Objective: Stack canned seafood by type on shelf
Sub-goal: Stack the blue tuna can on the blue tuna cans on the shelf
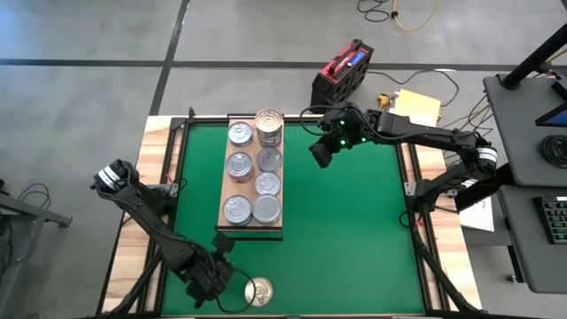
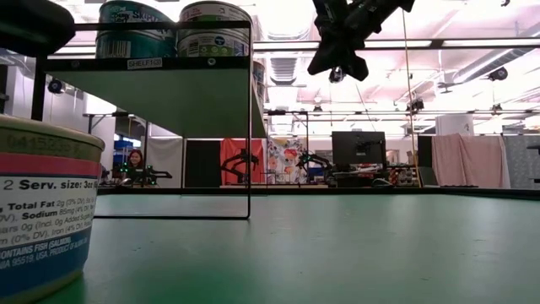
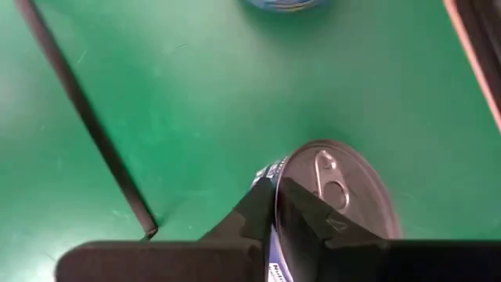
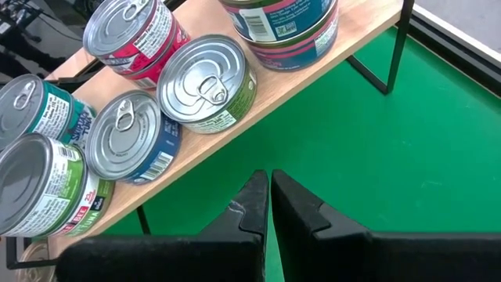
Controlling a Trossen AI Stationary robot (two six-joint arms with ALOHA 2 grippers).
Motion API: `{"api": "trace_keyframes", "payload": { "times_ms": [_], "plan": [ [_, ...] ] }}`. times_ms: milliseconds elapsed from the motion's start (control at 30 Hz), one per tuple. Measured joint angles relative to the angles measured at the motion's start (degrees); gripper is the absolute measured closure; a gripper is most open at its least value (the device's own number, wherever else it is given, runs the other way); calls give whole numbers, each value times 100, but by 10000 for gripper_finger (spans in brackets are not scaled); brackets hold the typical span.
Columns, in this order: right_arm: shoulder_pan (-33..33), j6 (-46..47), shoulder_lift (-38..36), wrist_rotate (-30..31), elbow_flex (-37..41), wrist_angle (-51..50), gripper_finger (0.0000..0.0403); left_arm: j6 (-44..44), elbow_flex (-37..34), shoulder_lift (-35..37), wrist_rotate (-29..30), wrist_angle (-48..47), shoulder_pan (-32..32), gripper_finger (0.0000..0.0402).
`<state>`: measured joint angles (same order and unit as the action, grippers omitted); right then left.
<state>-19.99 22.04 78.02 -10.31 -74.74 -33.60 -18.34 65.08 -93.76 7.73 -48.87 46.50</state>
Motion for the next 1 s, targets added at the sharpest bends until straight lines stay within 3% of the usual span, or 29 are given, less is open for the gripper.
{"api": "trace_keyframes", "payload": {
  "times_ms": [700, 1000],
  "plan": [
    [0, -86, 0, -4, 0, -3, 394, -754, 625, 3, 380, -1042, 136, 401],
    [-2, -232, 0, -8, 0, -3, 394, -2108, 1252, 4, 378, -1119, 249, 401]
  ]
}}
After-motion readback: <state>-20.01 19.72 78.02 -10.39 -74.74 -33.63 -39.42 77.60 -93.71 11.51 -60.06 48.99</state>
